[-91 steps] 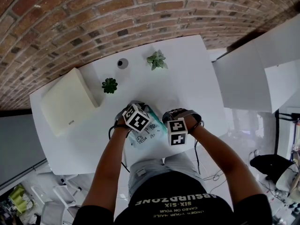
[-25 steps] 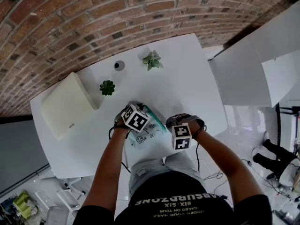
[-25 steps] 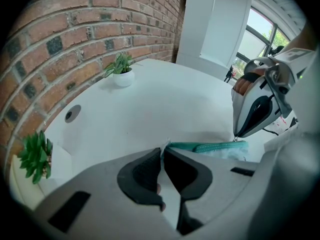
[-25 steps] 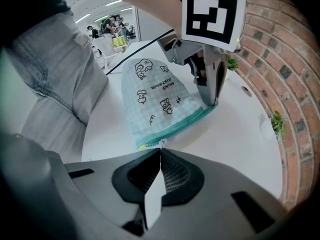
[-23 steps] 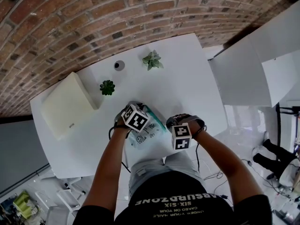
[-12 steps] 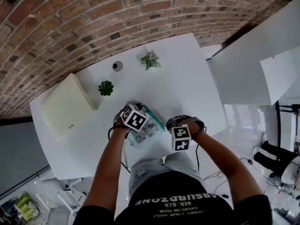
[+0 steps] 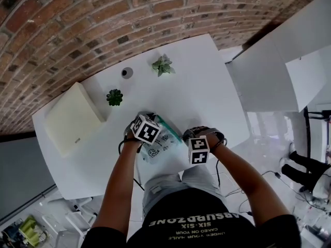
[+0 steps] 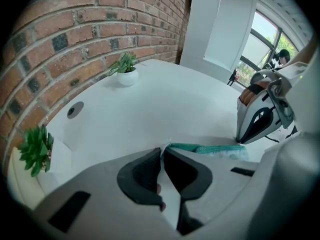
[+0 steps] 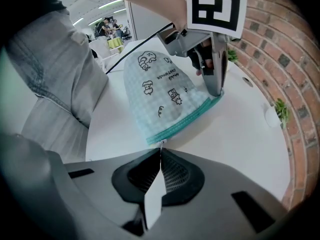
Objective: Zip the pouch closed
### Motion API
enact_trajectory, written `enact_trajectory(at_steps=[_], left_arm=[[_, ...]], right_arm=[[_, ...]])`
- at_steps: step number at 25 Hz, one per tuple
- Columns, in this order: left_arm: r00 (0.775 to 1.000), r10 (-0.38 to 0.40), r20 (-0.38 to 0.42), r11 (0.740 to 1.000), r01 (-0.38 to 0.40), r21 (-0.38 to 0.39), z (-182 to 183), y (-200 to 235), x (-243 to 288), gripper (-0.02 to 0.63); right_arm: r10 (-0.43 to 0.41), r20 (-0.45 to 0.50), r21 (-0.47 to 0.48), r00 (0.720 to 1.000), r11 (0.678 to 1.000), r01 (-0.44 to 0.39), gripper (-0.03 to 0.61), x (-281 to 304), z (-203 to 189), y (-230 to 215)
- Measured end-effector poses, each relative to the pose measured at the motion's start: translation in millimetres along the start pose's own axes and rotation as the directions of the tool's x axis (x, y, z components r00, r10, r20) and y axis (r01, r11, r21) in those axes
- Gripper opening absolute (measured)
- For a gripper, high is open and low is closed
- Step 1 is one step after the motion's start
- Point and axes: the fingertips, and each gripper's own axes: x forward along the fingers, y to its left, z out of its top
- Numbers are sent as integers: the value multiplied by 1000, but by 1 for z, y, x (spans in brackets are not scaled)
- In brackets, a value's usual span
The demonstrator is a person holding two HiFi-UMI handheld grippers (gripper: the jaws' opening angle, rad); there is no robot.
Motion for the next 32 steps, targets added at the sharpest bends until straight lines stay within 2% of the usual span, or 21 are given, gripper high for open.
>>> enact_trajectory(at_steps=[7,15,18,25,29,32], left_arm=[[1000,14,21,999,-13,-52,-3,4,2,28],[995,30,94,989,-17,-145,-1,8,1,28],[995,27,92,984,-10,-177,-1,7,-5,28],[998,-8,55,984,18,-180,-3,5,-6,29],[994,-18,106,970,43,-238,0,10,-16,57],[987,-11,158,958,56,-282,5,13,-28,81]], right_arm=[[18,58,108,998,994,-24,2,-1,2,-2],[-60,117,233,991,972,31,2,-1,0,-5],[-81,133,285,988,958,40,2,-3,0,-6],[-160,133,438,978,895,87,3,-7,0,-10],[-205,140,516,969,850,105,34,-13,2,-16],[-232,150,548,961,828,115,57,-19,3,-21]])
